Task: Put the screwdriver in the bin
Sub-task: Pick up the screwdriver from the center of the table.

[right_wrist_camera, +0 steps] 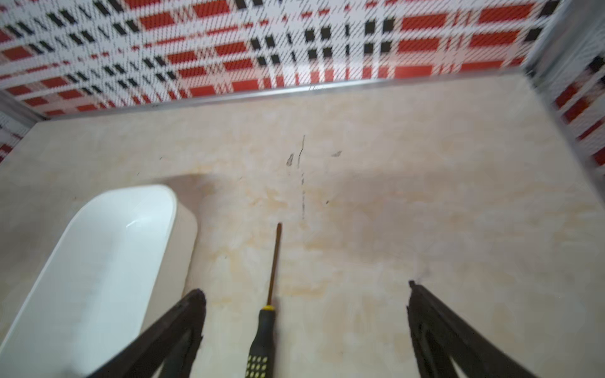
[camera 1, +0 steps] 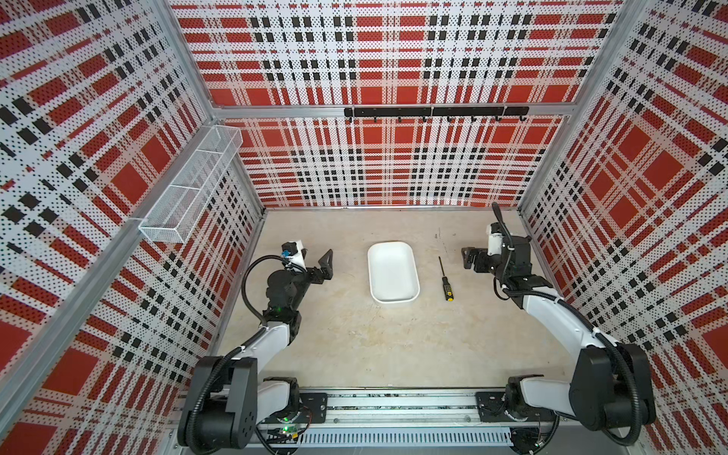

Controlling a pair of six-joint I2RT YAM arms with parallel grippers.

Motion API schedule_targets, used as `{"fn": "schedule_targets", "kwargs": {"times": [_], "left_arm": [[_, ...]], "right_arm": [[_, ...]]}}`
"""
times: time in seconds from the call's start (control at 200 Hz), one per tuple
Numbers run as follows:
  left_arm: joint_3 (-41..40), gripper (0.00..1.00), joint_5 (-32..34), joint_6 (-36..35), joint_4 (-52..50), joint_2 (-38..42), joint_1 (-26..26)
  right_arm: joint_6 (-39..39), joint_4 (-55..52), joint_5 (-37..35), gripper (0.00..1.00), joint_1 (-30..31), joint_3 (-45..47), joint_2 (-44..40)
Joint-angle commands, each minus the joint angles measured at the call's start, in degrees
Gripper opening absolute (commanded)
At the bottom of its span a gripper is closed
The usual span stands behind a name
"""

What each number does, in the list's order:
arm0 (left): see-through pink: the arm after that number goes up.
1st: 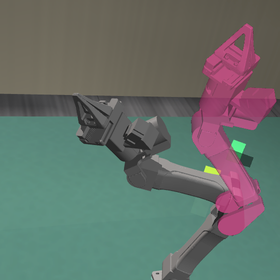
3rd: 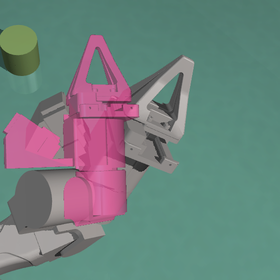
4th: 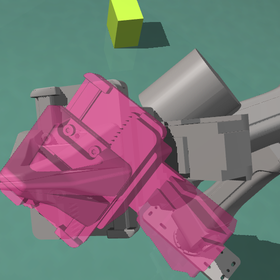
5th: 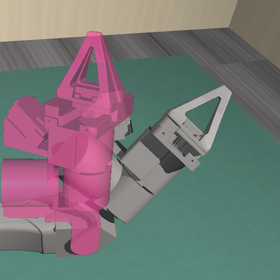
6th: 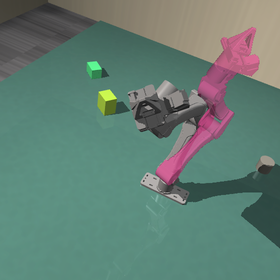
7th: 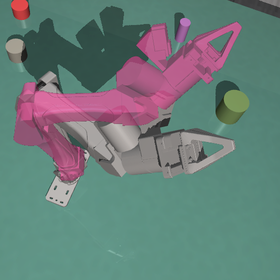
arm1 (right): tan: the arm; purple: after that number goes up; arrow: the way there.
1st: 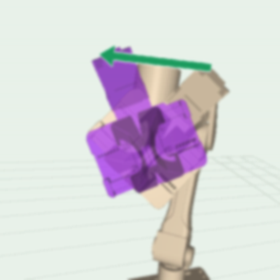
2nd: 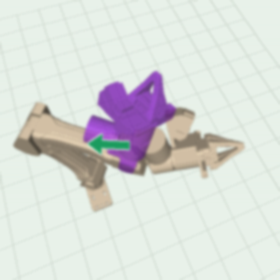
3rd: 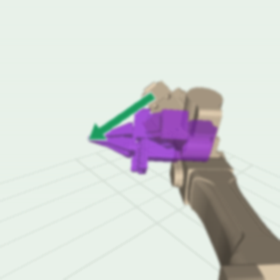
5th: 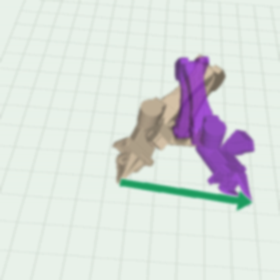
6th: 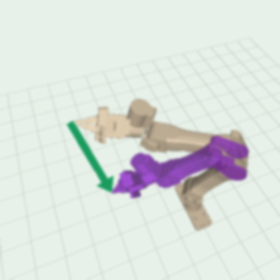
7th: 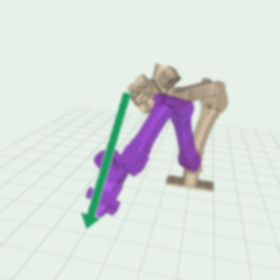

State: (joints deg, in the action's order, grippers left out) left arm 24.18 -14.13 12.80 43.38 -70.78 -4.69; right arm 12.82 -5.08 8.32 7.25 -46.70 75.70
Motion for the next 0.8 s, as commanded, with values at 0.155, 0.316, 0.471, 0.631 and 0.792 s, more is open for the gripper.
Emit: {"fn": "schedule_targets", "kwargs": {"times": [0.155, 0.316, 0.471, 0.631, 0.792], "left_arm": [[6.2, 0.98, -8.6, 4.9, -8.5, -7.5, -2.0], [8.6, 0.98, -9.7, 7.4, -13.5, -10.9, -2.7], [11.9, 0.98, -9.5, 7.1, -21.7, -13.3, -3.6], [16.1, 0.98, -7.5, 5.8, -30.9, -15.6, -4.7], [18.4, 0.98, -6.8, 5.7, -34.6, -17.5, -5.7]], "right_arm": [[2.4, -9.2, 4.2, 0.97, 6.5, -1.1, 6.5], [3.4, -10.8, 1.7, 0.94, 9.1, -1.7, 9.6], [4.3, -12.6, -1.4, 0.92, 10.7, -2.8, 11.8], [4.9, -14.3, -3.3, 0.88, 11.1, -3.8, 13.4], [5.1, -16.6, -4.8, 0.81, 11.3, -5.7, 15.8]]}}
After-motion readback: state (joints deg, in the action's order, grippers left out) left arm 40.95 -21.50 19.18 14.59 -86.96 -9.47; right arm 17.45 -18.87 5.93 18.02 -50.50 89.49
